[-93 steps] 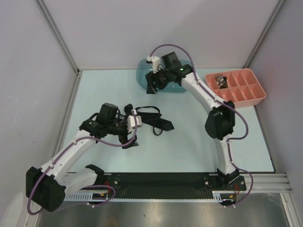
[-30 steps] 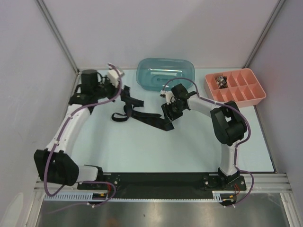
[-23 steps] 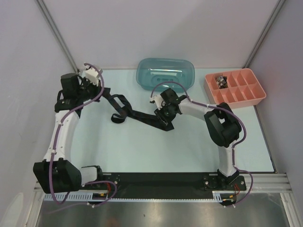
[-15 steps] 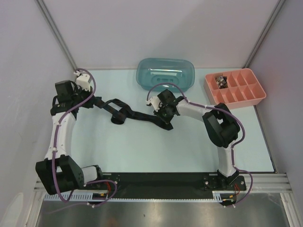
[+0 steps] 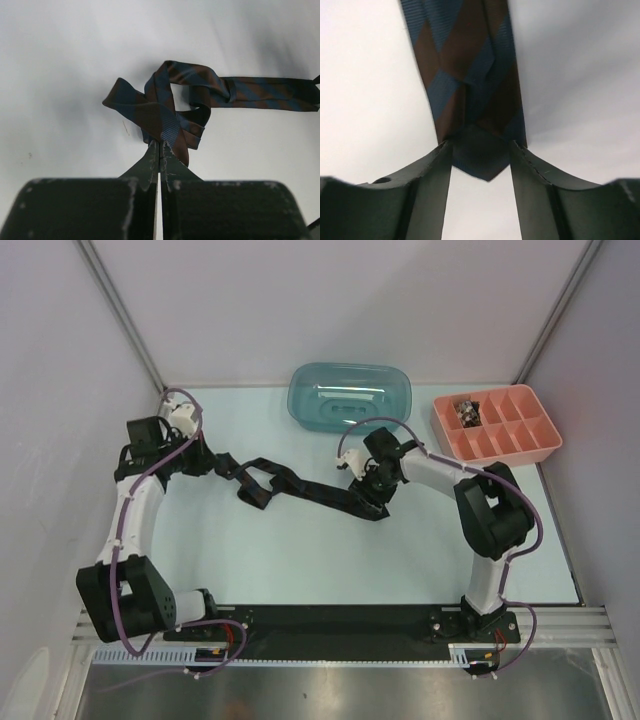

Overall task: Roll the ties
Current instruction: Flatten out the tie at the center of the board.

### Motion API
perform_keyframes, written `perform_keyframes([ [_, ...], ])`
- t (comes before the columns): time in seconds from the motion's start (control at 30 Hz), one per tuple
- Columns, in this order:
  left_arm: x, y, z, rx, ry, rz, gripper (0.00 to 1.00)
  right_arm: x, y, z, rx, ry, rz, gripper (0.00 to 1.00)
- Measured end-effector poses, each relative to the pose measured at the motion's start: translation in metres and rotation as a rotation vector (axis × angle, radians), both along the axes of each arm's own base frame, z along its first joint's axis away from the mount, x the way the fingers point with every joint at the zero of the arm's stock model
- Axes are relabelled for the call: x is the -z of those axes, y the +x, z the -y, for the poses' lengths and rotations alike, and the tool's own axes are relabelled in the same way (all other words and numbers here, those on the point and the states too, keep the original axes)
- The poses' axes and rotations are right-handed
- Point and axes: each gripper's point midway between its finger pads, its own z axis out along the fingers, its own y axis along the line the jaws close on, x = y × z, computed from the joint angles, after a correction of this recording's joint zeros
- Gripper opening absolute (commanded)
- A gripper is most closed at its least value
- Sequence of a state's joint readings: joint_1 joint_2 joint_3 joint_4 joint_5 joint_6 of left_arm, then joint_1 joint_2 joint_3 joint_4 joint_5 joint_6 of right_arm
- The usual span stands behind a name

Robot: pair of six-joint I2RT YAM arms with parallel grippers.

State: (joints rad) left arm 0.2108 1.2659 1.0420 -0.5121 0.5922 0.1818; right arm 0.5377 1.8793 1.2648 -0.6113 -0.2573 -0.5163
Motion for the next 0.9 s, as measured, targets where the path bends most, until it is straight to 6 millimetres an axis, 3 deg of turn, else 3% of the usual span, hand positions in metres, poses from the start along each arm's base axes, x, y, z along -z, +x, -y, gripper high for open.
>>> perform_keyframes([
  [0.13,0.016,0.005,0.004,0.006,-0.034,-0.056,0.0,-0.018,-0.005,-0.014,-0.015,0.049,-0.029,0.57],
  [0.33,0.029,0.017,0.003,0.0,-0.052,-0.102,0.0,-0.047,0.019,-0.056,-0.013,0.148,0.033,0.53],
  [0.53,0.028,0.029,0.0,-0.009,-0.054,-0.101,0.01,-0.026,0.026,-0.079,-0.022,0.155,0.015,0.49],
  [0.67,0.031,0.041,-0.005,-0.03,-0.046,-0.109,0.01,0.0,0.024,-0.083,-0.017,0.126,-0.029,0.32],
  [0.73,0.034,0.049,-0.011,-0.058,-0.03,-0.112,0.06,0.0,0.026,-0.086,-0.022,0.128,-0.019,0.24],
  [0.77,0.036,0.055,-0.015,-0.078,-0.02,-0.111,0.17,0.0,0.027,-0.088,-0.025,0.13,-0.013,0.17],
  [0.9,0.036,0.074,-0.03,-0.147,0.013,-0.096,0.38,0.004,0.029,-0.085,-0.03,0.115,0.003,0.02],
])
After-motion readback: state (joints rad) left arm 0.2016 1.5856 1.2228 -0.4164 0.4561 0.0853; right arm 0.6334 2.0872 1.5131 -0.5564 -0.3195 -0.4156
